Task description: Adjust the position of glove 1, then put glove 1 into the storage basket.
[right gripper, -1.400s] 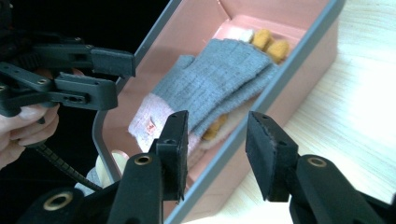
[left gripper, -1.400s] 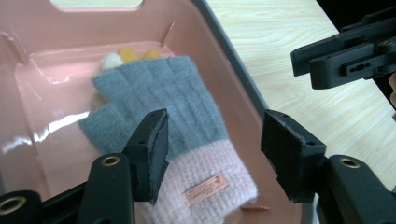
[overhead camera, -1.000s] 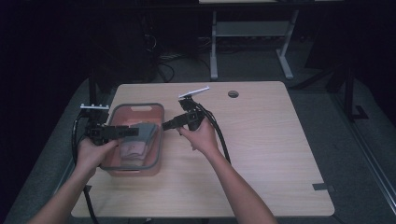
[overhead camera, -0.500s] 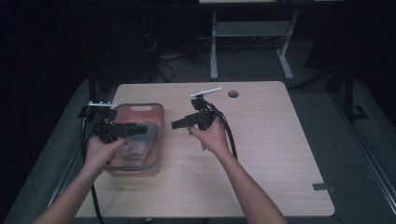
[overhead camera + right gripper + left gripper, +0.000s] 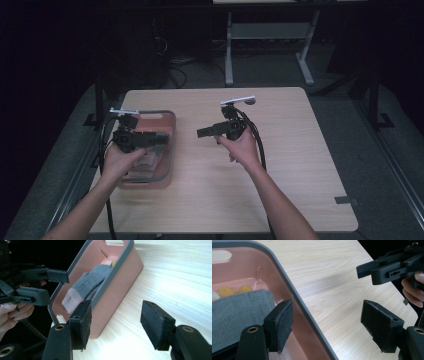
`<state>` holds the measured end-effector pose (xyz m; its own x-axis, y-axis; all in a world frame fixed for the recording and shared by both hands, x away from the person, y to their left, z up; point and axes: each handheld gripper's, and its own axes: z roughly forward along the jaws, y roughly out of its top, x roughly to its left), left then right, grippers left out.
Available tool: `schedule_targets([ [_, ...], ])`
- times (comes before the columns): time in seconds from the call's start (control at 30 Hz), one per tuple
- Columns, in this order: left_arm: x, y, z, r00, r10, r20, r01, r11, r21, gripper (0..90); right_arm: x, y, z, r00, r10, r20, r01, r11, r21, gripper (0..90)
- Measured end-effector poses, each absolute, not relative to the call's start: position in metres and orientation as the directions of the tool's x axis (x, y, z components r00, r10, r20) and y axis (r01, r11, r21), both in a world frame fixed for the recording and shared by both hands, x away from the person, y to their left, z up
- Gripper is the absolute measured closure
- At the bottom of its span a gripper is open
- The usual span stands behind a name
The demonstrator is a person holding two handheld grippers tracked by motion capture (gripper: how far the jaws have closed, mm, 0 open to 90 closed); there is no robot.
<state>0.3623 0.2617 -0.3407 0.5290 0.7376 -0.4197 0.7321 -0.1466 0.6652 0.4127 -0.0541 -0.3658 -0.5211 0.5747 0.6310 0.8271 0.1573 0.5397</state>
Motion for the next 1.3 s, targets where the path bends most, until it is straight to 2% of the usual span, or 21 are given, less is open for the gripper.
schedule_targets([
  [1.3,0.362,0.217,-0.337,0.598,0.693,-0.402,0.707,-0.221,0.672,24.5,0.394,-0.125,-0.372,-0.440,0.631,0.639,0.849,0.061,0.525,40.1],
])
